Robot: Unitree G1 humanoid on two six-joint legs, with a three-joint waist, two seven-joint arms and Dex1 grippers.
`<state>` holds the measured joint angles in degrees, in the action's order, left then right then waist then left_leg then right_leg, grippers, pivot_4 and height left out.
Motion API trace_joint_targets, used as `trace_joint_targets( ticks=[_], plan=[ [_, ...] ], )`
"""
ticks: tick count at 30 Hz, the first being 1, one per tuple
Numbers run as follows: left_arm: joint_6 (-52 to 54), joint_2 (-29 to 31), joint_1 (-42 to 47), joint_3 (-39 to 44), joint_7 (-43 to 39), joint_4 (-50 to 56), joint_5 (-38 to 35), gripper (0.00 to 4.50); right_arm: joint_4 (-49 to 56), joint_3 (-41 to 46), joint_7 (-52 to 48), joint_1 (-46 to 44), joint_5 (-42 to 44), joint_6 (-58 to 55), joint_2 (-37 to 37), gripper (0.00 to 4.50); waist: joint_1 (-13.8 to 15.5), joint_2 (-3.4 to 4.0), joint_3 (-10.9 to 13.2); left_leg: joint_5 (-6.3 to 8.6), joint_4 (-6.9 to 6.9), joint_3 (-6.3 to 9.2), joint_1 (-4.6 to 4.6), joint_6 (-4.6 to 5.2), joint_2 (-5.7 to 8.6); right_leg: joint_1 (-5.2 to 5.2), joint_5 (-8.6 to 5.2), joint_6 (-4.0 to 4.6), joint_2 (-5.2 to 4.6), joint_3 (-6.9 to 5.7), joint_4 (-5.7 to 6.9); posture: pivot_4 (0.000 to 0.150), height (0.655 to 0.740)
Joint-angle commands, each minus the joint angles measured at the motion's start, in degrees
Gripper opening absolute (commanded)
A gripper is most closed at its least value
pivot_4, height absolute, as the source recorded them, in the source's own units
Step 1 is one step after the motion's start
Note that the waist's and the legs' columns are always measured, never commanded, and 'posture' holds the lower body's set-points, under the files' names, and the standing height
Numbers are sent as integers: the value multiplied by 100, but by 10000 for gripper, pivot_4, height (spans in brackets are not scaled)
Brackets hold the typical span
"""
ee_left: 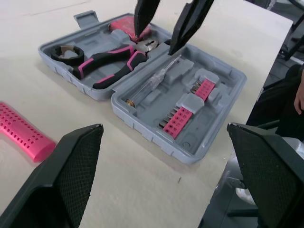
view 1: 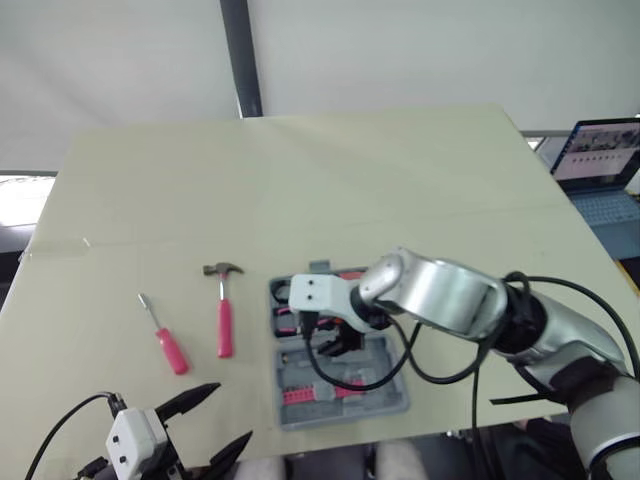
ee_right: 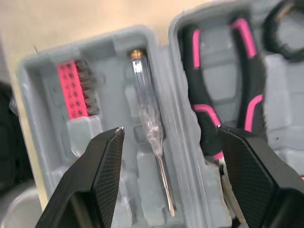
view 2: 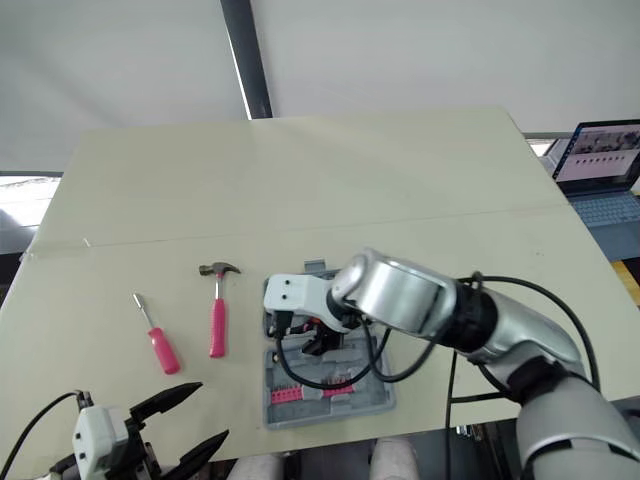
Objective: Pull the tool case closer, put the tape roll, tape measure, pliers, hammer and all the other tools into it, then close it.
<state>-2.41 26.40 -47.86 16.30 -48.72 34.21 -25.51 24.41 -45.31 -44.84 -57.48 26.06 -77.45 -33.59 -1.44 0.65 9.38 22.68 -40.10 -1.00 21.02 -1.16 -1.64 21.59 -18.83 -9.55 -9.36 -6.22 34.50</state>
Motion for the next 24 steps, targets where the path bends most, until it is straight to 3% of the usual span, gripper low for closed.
trace_joint_targets(
  ticks=[1,6,24],
  plan=[
    [6,30,63,-61,51,179,-31,45000,403,956,-208,1158,29,1463,-404,24271,2,-12,-7,0,1,-1,0,0,0,-1,0,0,0,0,-3,1500,7360],
    [108,107,230,-116,107,165,-37,45000,504,1732,-544,2635,-67,3151,-654,628,-11,-12,-7,0,0,-9,-4,0,-1,-2,0,0,-1,-1,-6,1500,7360],
    [389,168,362,-166,268,373,-58,45000,-339,1129,-587,2866,-1293,3620,-155,628,4,-15,-9,0,-3,-13,-12,0,-2,-7,0,0,-1,0,-4,1500,7360]
  ],
)
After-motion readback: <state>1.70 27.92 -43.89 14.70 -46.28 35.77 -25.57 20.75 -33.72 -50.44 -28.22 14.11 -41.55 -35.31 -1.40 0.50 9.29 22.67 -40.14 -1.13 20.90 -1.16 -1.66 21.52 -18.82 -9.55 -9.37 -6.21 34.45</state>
